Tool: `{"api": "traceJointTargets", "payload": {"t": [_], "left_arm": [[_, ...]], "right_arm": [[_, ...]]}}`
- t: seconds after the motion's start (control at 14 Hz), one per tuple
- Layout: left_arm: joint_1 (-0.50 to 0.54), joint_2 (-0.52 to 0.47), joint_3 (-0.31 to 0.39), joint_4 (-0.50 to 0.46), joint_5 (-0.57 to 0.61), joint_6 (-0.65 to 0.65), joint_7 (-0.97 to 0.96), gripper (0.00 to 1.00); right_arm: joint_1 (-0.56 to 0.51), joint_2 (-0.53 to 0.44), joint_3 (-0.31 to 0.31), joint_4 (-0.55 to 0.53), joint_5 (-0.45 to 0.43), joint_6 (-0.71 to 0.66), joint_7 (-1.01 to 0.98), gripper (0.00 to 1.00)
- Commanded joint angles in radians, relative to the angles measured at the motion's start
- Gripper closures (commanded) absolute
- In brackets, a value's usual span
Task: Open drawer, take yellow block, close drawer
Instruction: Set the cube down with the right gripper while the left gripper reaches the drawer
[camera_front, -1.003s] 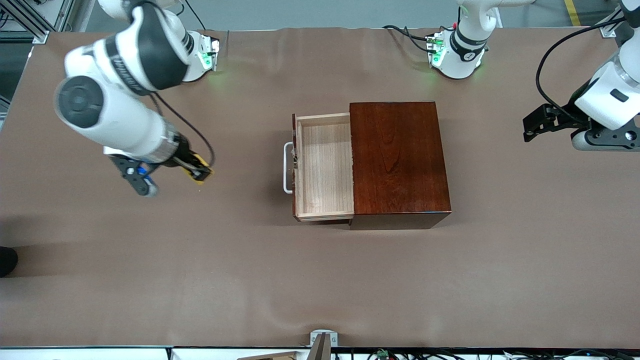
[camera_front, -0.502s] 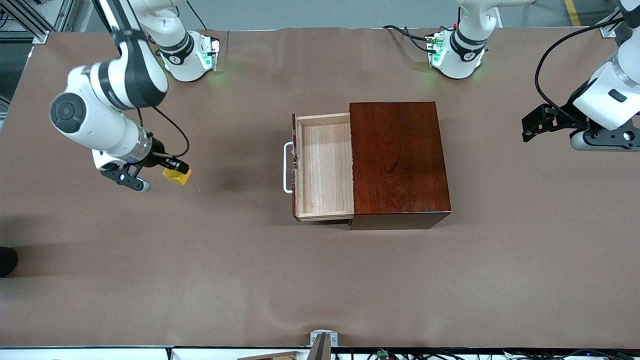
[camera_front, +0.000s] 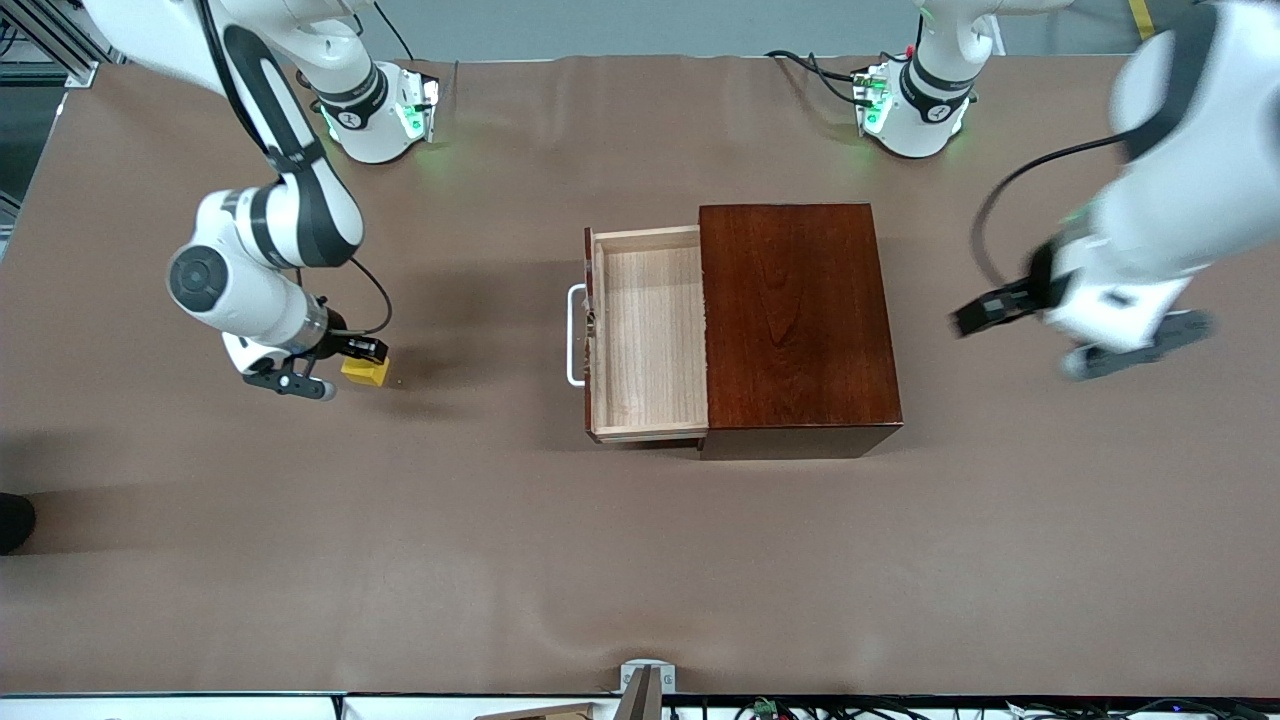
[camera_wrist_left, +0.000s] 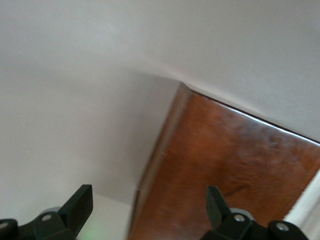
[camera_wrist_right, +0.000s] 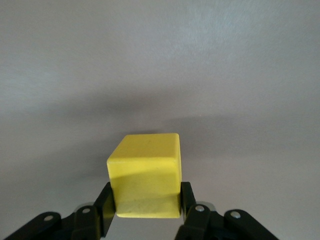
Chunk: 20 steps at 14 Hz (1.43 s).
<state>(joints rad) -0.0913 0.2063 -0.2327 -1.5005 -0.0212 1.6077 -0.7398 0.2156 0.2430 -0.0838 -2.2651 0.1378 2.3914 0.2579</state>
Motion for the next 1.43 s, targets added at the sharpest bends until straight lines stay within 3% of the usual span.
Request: {"api": "traceJointTargets", "payload": {"t": [0.0,0.14,0.36,0.43,0.5,0.57,0.64,0.86,1.07,1.36], "left_arm": [[-0.141,0.030,0.000,0.029,-0.019,-0.014,-0.259,0.00],[-0.258,0.076,0.001,0.040,-0.029,-0.011,-0.450,0.00],[-0.390,0.185,0.001,0.133,-0.029,-0.002,-0.694,0.00],[-0.422,0.218,0.001,0.163,-0.029,0.023,-0.790,0.00],[-0.451,0.244,0.001,0.183,-0.029,0.065,-0.891,0.00],[-0.475,0.266,0.001,0.189,-0.031,0.140,-1.003,0.00],[-0.507,0.287,0.003,0.190,-0.029,0.235,-1.120,0.00],[-0.559,0.324,0.012,0.192,-0.026,0.420,-1.347,0.00],[-0.600,0.373,0.003,0.194,-0.029,0.440,-1.492,0.00],[-0.617,0.432,0.003,0.197,-0.029,0.553,-1.708,0.00]], "right_arm": [[-0.012,-0.010,0.021,-0.053,0.002,0.054,-0.020,0.99],[-0.012,0.015,0.024,-0.050,0.011,0.054,-0.080,0.98],[-0.010,0.042,0.024,-0.044,0.103,0.054,-0.199,0.87],[-0.010,0.048,0.024,-0.042,0.121,0.052,-0.221,0.73],[-0.009,0.051,0.024,-0.040,0.135,0.052,-0.223,0.49],[-0.007,0.052,0.025,-0.034,0.138,0.045,-0.223,0.32],[-0.007,0.052,0.025,-0.021,0.140,0.039,-0.217,0.00],[-0.019,0.042,0.022,0.079,0.141,-0.114,-0.215,0.00],[-0.091,0.042,0.016,0.301,0.138,-0.422,-0.213,0.00],[-0.179,0.009,0.012,0.470,0.097,-0.601,-0.232,0.00]]}}
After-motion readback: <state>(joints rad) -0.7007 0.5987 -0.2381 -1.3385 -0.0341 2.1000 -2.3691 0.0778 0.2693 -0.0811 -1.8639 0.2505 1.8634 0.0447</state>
